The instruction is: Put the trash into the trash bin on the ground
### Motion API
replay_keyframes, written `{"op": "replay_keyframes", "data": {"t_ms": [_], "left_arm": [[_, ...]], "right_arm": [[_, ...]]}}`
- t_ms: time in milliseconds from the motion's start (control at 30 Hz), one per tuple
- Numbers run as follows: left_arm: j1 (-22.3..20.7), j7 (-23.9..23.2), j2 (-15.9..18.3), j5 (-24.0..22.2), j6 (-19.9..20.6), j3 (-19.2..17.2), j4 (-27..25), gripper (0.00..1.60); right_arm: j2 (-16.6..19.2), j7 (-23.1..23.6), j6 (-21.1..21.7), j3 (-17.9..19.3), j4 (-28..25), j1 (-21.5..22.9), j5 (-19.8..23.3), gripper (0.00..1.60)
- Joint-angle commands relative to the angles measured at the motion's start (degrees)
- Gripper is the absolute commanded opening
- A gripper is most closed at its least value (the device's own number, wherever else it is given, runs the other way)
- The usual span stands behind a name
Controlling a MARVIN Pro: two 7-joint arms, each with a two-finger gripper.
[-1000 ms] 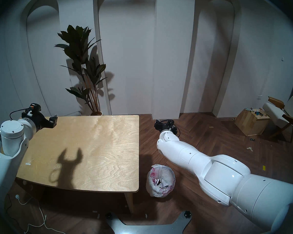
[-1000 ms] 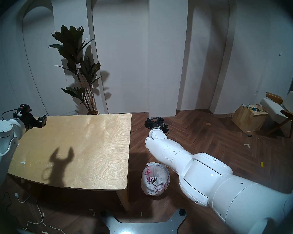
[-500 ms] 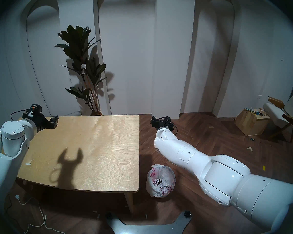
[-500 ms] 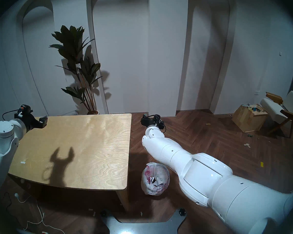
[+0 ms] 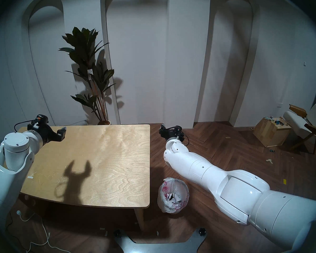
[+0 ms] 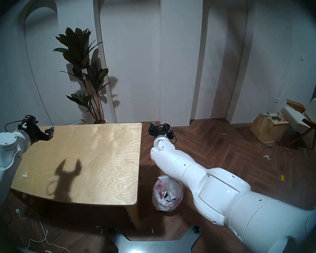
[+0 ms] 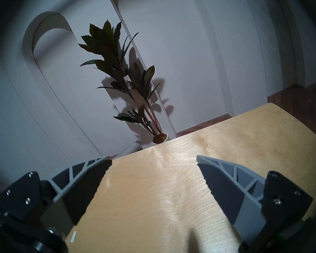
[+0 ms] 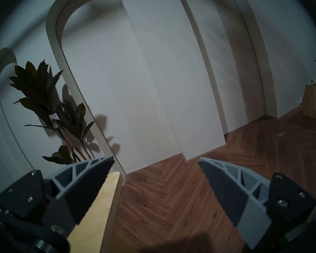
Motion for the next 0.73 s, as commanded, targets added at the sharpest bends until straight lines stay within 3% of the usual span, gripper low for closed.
{"op": "replay_keyframes", "data": {"t_ms": [0,700], "left_arm": [[-1.19,-0.13,0.36,-0.18,-0.67,0.33,-1.43,1.6],[-2.03,-0.2,0.37,-0.74,-1.07,2.4,-2.57,1.6]], "right_arm": [[0.18,0.32,-1.53,0.02,-2.63,-0.45,-0.26,1.6],[1.45,0.93,-3.99,-0.66,-7.76,-3.33,-1.07,1.6]]}}
